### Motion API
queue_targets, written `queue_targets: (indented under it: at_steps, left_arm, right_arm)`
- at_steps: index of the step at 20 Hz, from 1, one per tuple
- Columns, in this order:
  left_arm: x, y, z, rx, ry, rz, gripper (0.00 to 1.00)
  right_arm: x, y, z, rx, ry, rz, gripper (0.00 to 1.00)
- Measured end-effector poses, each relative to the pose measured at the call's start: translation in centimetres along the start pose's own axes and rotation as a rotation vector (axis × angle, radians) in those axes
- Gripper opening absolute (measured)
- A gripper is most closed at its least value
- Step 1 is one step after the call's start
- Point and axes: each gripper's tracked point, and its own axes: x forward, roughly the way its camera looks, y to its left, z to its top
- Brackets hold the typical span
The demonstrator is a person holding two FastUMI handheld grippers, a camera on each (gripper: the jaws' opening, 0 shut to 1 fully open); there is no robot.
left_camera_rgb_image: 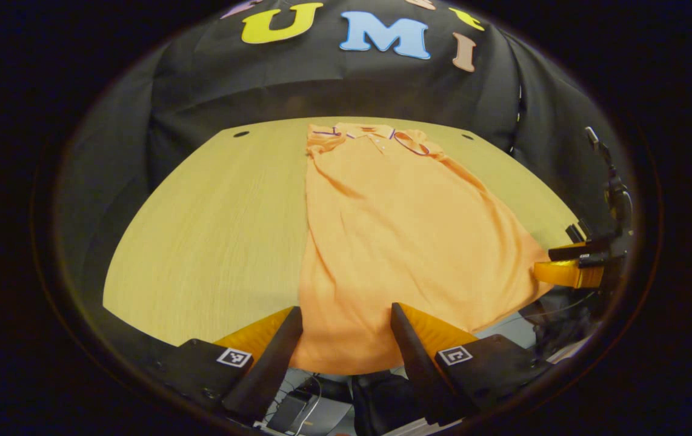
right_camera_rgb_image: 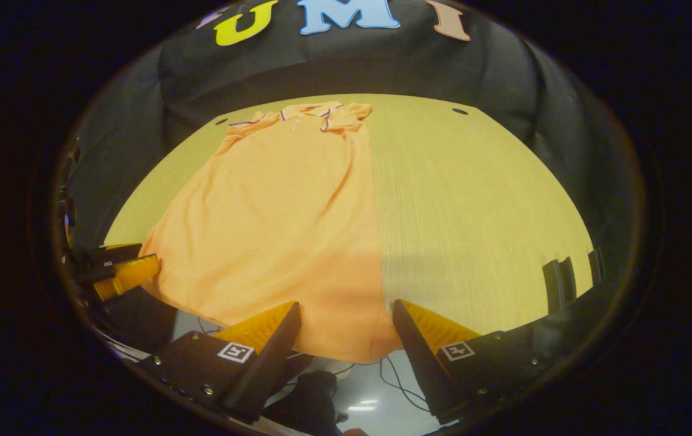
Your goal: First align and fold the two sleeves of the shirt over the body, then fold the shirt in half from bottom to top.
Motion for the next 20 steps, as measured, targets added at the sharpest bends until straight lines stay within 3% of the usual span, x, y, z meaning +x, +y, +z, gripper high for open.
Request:
queue_targets:
  at_steps: [3, 4, 5, 6, 9, 10, 11, 12, 13, 14, 15, 20]
  left_arm:
    - [0.1, -0.1, -0.3, 0.038, 0.012, 0.016, 0.96]
    - [0.1, -0.1, -0.4, 0.046, 0.013, 0.022, 0.91]
    - [0.1, -0.5, -0.2, 0.044, 0.012, 0.019, 0.86]
    - [0.1, -0.9, -0.3, 0.045, 0.011, 0.015, 0.72]
    - [0.5, -1.9, -0.2, 0.046, 0.008, 0.012, 0.40]
    - [0.7, -2.0, -0.2, 0.052, 0.010, 0.011, 0.23]
    - [0.7, -2.1, -0.2, 0.062, 0.012, 0.012, 0.22]
    - [0.5, -1.9, 0.0, 0.050, 0.007, 0.020, 0.22]
    - [0.6, -1.9, 0.0, 0.041, 0.009, 0.021, 0.10]
    - [0.5, -1.9, -0.1, 0.037, 0.010, 0.020, 0.07]
    - [0.5, -1.9, 0.0, 0.025, 0.012, 0.020, 0.07]
    - [0.0, -2.4, 1.2, 0.008, -0.009, 0.018, 0.07]
  right_arm:
    - [0.1, 0.1, -0.1, -0.014, 0.002, -0.016, 0.96]
    - [0.1, -0.2, -0.3, -0.034, 0.004, -0.034, 0.96]
    - [0.0, -0.1, -0.3, -0.044, 0.000, -0.029, 0.89]
    - [0.0, 0.0, -0.5, -0.041, 0.004, -0.032, 0.84]
    - [0.0, 0.0, -0.3, 0.010, 0.003, -0.041, 0.42]
    - [0.0, 0.1, -0.3, 0.040, 0.003, -0.035, 0.34]
    - [0.0, 0.4, -0.3, 0.076, 0.006, -0.023, 0.20]
    - [0.0, 0.7, -0.3, 0.109, 0.009, -0.006, 0.15]
    - [0.0, 0.8, -0.3, 0.123, 0.016, 0.009, 0.11]
    - [0.0, 0.7, -0.2, 0.138, 0.016, 0.006, 0.11]
    - [-0.2, 0.6, 0.0, 0.148, 0.011, 0.018, 0.03]
    - [-1.6, 0.9, 1.6, 0.096, -0.041, 0.032, 0.03]
